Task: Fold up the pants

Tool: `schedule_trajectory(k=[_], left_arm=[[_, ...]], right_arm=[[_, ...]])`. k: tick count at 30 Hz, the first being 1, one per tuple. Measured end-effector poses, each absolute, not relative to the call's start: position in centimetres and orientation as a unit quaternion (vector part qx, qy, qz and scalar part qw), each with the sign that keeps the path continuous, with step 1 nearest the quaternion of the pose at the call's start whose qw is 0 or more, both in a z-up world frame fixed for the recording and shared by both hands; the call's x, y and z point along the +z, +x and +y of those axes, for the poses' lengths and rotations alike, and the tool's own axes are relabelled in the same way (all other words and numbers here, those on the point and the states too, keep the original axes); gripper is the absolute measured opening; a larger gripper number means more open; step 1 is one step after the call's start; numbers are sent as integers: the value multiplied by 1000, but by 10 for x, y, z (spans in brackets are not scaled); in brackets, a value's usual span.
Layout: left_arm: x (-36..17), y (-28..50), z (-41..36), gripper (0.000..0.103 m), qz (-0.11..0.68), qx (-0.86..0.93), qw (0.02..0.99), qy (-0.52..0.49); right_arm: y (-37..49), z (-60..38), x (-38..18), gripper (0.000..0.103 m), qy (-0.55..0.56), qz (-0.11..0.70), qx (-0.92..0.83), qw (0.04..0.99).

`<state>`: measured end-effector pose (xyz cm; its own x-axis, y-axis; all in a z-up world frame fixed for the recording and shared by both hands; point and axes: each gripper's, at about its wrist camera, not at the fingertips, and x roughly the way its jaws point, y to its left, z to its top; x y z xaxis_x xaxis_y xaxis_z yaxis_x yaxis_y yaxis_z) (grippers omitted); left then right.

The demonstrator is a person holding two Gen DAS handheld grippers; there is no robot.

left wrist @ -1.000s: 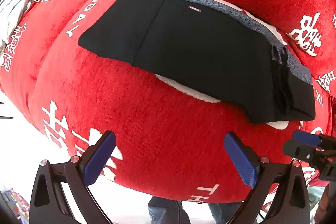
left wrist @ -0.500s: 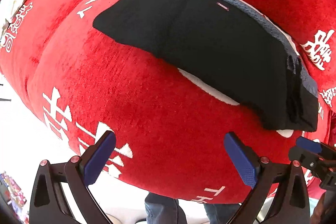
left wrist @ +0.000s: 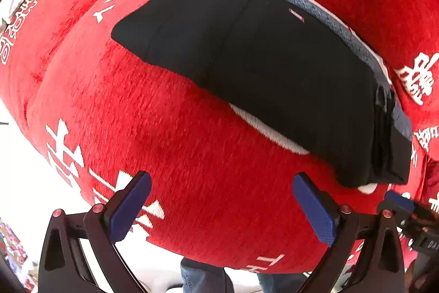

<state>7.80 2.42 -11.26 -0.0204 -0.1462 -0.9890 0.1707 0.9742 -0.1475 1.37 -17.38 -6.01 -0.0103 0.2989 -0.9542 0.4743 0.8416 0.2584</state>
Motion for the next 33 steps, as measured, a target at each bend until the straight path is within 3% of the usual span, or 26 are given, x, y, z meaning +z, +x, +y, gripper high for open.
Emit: schedule_trajectory(k=[10, 17, 22, 33], left_arm=[[-117, 119, 56, 103, 690, -85, 716, -65], [-135, 131, 64, 103, 686, -108, 707, -133], [-139, 145, 45, 103, 665, -143, 718, -146], [-159, 162, 52, 103, 646, -151, 719, -206]], right_arm=[[9, -193, -58, 81, 264, 695, -85, 664], [30, -206, -48, 81, 183, 666, -116, 714], [42, -211, -77, 81, 192, 675, -99, 705], [45, -208, -91, 94, 196, 667, -85, 714]])
